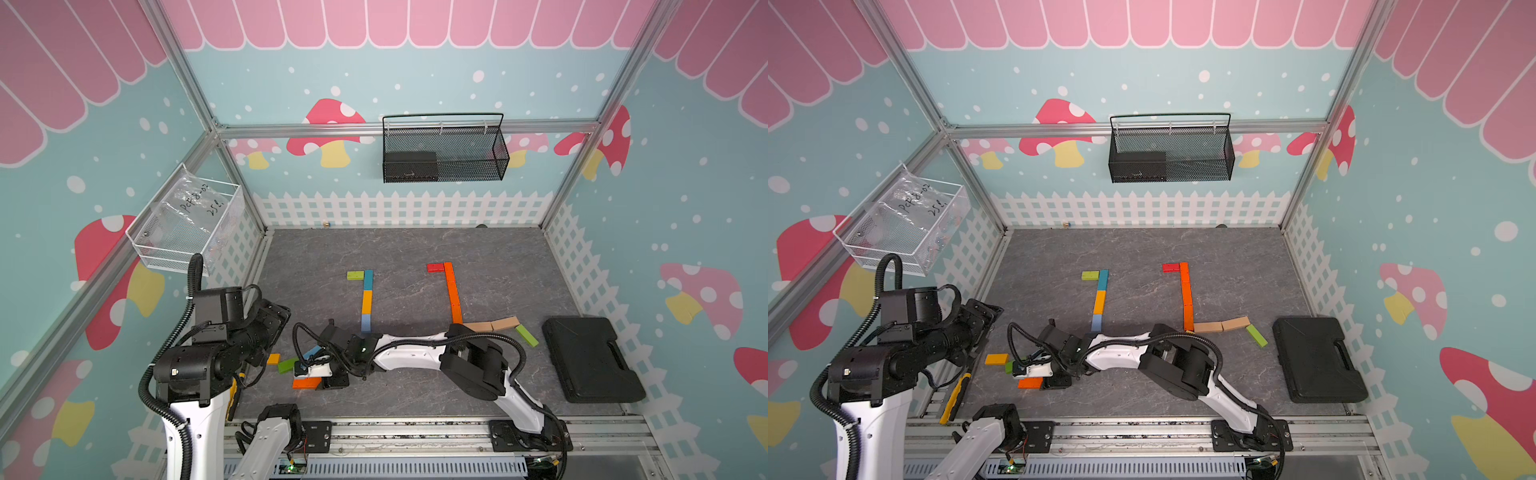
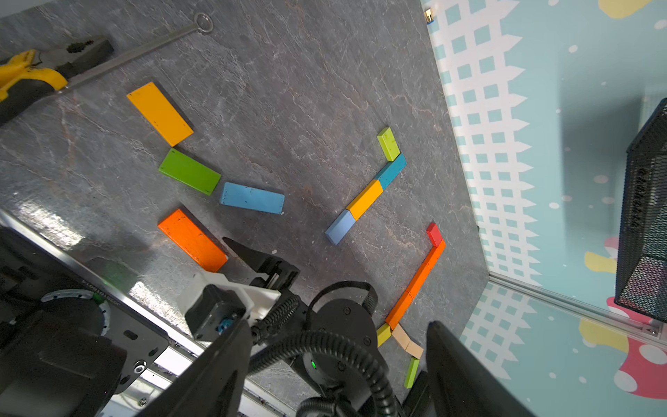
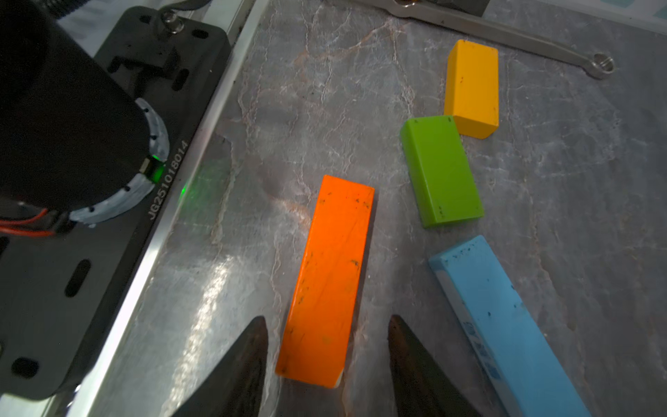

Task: Assemble a giraffe with building blocks
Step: Pick up the building block from the center of the board.

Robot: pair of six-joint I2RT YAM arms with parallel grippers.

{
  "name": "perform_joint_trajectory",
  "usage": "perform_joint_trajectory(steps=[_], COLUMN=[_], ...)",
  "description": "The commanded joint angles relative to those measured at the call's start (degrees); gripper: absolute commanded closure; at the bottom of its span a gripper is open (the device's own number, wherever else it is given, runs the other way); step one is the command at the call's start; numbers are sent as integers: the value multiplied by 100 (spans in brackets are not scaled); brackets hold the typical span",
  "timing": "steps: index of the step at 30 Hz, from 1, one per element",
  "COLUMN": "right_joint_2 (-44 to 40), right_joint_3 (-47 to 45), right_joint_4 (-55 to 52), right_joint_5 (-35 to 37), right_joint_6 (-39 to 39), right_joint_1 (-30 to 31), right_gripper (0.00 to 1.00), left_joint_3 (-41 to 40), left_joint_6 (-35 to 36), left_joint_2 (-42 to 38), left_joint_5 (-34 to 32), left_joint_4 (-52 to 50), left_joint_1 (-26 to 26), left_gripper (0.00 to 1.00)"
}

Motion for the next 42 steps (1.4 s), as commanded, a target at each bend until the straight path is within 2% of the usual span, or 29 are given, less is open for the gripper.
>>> perform_joint_trajectory(steps=[1, 9, 15, 20, 25, 29, 32, 34, 36, 39, 42], right_joint_2=[292, 850, 1123, 876, -98, -1748, -2906, -3379, -3681, -3762, -3582], right_joint_3=[392, 1115, 1500, 1210, 259, -1454, -2543, -3073, -3461, -3713, -3729], right_joint_4=[-340, -874, -1265, -1352, -1167, -550, -357, -356, -358, -382, -384], right_joint_5=[57, -5, 125, 300, 473, 634, 753, 1042, 1052, 1119, 1103], right_joint_6=[-134, -139, -20, -72, -106, -397, -928, -1231, -1416, -1620, -1714], right_joint_1=[63, 143, 153, 144, 70, -106, -395, -601, -995, -1521, -1957], right_gripper=[44, 45, 57, 75, 88, 90, 91, 94, 96, 98, 98], left_joint_3=[-61, -76, -112, -117, -161, -407, -986, -1414, -1776, -2142, -2429], left_joint_6=[-32, 22, 39, 56, 57, 72, 39, -39, -183, -434, -554], left_joint_2=[-56, -86, -125, -126, -126, -105, -51, -6, 115, 418, 619], left_joint_5=[135, 127, 109, 118, 134, 242, 472, 515, 277, -5, -29], left_joint_4=[112, 112, 112, 112, 152, 352, 690, 963, 1185, 1583, 1987], left_joint_1=[-20, -21, -17, -24, -27, -46, -194, -435, -935, -1712, -2064], left_gripper=[21, 21, 21, 21, 21, 21, 21, 21, 21, 21, 22])
